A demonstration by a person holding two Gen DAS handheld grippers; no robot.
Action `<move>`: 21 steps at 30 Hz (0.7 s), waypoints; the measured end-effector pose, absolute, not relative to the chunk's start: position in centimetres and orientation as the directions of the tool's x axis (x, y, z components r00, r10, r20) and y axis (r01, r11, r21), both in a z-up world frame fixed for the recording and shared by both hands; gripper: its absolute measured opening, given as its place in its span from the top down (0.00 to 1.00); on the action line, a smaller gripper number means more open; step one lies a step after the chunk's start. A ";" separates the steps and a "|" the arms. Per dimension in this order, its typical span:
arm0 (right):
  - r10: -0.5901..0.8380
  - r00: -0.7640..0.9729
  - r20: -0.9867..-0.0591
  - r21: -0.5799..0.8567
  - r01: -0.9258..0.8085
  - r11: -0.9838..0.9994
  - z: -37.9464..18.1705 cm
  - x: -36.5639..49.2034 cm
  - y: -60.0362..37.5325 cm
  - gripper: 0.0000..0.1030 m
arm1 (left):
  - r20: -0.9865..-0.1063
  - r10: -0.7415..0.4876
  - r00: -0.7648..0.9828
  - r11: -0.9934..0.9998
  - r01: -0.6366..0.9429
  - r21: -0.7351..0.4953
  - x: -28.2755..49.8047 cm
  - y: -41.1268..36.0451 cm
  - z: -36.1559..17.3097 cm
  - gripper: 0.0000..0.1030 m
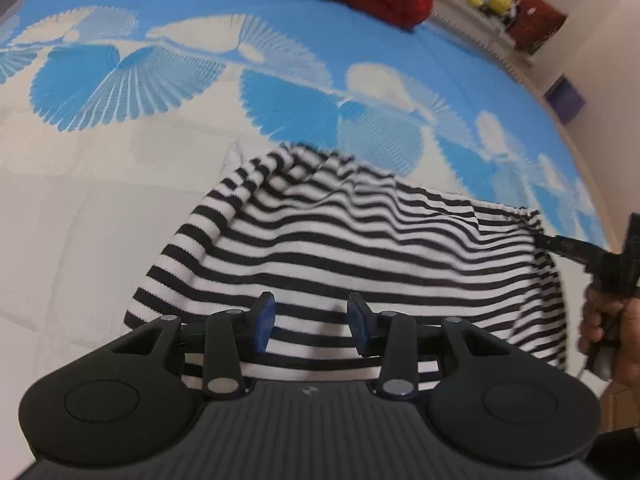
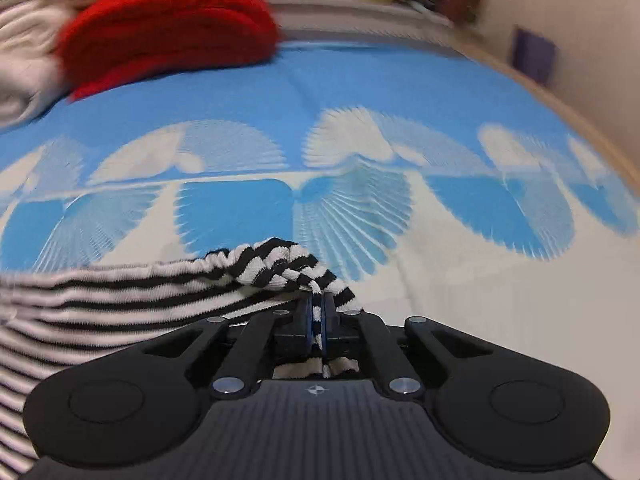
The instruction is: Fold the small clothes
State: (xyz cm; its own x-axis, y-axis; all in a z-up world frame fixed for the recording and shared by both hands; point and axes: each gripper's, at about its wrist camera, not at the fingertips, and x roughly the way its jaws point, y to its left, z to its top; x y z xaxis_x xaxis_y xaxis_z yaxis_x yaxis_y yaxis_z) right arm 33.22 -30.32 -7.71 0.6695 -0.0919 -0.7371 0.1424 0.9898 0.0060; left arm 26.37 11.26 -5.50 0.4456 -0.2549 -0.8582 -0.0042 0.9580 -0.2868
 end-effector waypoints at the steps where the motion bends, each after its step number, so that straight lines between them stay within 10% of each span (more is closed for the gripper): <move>1: -0.068 0.649 -0.758 0.026 0.133 0.991 -8.3 33.6 -30.5 0.97 | -0.876 -0.232 0.424 0.965 -0.012 -0.261 26.7 11.2 -6.1 0.58; 10: 0.080 0.715 -0.695 0.090 -0.024 0.996 -4.0 28.7 -30.2 0.74 | -0.866 -0.133 0.483 0.975 -0.093 -0.201 27.0 13.5 -5.7 0.58; 15: 0.221 0.510 -0.831 0.162 -0.158 0.974 -6.1 25.6 -31.0 0.69 | -0.929 -0.015 0.370 0.980 -0.180 -0.087 26.6 14.6 -7.9 0.59; 21: 0.158 0.493 -0.855 0.135 -0.082 0.987 -6.2 22.3 -33.6 0.69 | -0.870 -0.200 0.450 0.980 0.094 -0.177 23.0 12.1 -5.3 0.57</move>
State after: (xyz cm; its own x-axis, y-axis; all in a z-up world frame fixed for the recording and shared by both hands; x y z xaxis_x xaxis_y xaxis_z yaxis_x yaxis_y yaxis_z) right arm 22.26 -33.57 -6.25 0.4931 0.1583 -0.8554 -0.0820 0.9874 0.1355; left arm 22.97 12.14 -5.31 0.4501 -0.2004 -0.8702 0.0937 0.9797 -0.1772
